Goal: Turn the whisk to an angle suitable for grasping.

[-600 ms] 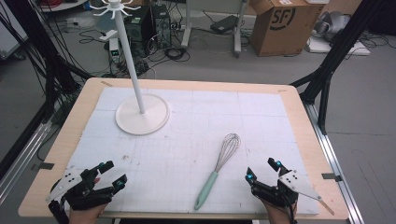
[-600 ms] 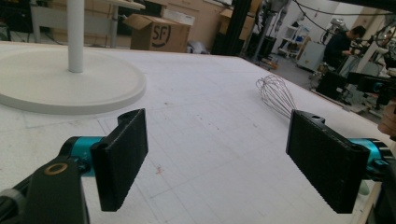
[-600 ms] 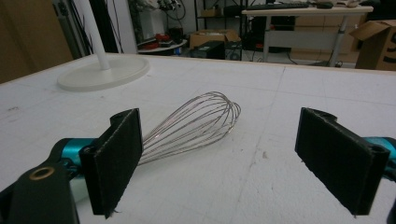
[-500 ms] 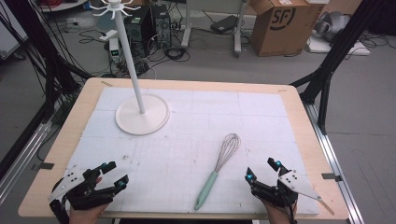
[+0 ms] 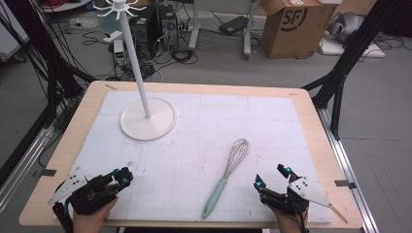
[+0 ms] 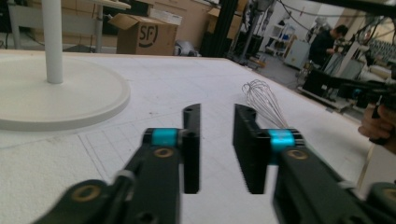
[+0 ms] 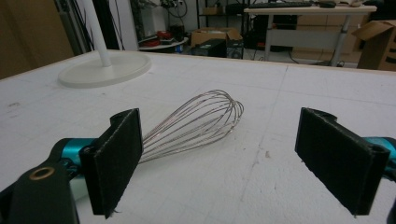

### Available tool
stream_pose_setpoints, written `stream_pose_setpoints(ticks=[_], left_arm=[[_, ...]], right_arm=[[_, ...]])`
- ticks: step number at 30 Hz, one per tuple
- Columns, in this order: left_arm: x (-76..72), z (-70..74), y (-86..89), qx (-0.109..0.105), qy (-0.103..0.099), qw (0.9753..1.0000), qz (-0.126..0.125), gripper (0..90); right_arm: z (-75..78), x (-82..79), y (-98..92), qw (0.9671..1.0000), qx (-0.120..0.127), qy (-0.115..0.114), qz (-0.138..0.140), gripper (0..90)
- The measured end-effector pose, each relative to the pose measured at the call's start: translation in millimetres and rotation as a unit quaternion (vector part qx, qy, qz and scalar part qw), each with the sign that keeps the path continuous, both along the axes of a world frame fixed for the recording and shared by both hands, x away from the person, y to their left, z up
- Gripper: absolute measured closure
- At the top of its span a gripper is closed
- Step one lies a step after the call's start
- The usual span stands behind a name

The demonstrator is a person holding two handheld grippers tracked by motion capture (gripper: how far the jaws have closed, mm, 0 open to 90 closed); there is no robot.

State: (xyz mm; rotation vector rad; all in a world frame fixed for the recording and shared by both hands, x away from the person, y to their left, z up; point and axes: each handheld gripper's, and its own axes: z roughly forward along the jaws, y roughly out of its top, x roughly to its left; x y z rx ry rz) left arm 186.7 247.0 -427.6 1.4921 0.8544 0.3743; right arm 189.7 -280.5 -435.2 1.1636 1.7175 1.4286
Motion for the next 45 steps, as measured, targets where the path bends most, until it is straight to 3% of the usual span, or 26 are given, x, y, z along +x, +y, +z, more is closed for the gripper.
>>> stream_pose_setpoints(ticks=[2,5,10,15,17,23,26,27,30,31,32,35,36,38,42,43,44,45], left_arm=[[-3.2,3.1,-3.2,0.023,-0.026,0.9993,0.011,88.5],[-2.8,6.6,-10.4,0.039,-0.029,0.9988,-0.001,90.0],[-2.0,6.4,-26.2,0.051,-0.01,0.9983,-0.027,90.0],[-3.5,7.4,-43.5,0.044,0.001,0.998,-0.046,90.0],[-5.7,7.7,-52.5,0.047,-0.007,0.9975,-0.053,90.0],[-6.5,7.2,-84.0,0.054,0.01,0.9941,-0.094,90.0],[-3.8,7.0,-102.9,0.055,0.029,0.9908,-0.12,90.0],[-3.8,7.0,-102.9,0.055,0.029,0.9908,-0.12,90.0],[0.9,8.2,-124.8,0.063,0.041,0.985,-0.156,90.0],[0.9,8.2,-124.8,0.063,0.041,0.985,-0.156,90.0],[4.5,9.9,-137.2,0.07,0.049,0.9808,-0.175,90.0],[8.0,11.4,-151.9,0.083,0.059,0.9758,-0.194,90.0],[8.0,11.4,-151.9,0.083,0.059,0.9758,-0.194,90.0],[11.6,8.9,-165.5,0.086,0.072,0.9712,-0.21,90.0],[15.5,2.7,-180.0,0.092,0.084,0.966,-0.227,90.0],[15.5,2.7,-180.0,0.092,0.084,0.966,-0.227,90.0],[17.6,0.0,-185.6,0.099,0.088,0.9627,-0.236,90.0],[17.6,0.0,-185.6,0.099,0.088,0.9627,-0.236,90.0]], right_arm=[[0.0,0.3,-0.1,1.0,0.0,0.0,0.0,13.9],[-0.1,1.0,0.4,1.0,0.0,-0.003,0.0,13.9],[-0.4,1.3,1.5,1.0,-0.002,0.0,0.001,13.9],[-0.5,2.0,2.2,1.0,0.0,0.001,0.002,13.9],[-0.8,2.6,2.1,1.0,0.0,0.002,0.003,13.9],[-1.0,2.9,2.4,1.0,0.001,0.003,0.003,13.9],[-0.9,3.0,2.7,1.0,0.001,0.003,0.002,13.9],[-0.9,3.2,2.7,1.0,0.001,0.003,0.002,13.9],[-1.1,3.8,2.6,1.0,0.001,0.001,0.002,13.9],[-1.2,4.0,2.6,1.0,0.0,0.001,0.002,13.9],[-1.2,4.0,2.6,1.0,0.0,0.001,0.002,13.9],[-1.0,3.7,2.3,1.0,0.002,0.001,0.002,13.9],[-0.9,3.6,2.2,1.0,0.002,0.001,0.003,13.9],[-0.8,3.7,1.8,1.0,0.003,0.001,0.003,13.9],[-0.5,3.6,1.1,1.0,0.006,-0.001,0.003,13.9],[-0.4,3.4,1.0,1.0,0.008,0.0,0.001,13.9],[-0.3,3.3,0.6,1.0,0.008,0.0,0.002,13.9],[-0.2,3.3,0.5,0.9999,0.011,0.0,0.0,13.9]])
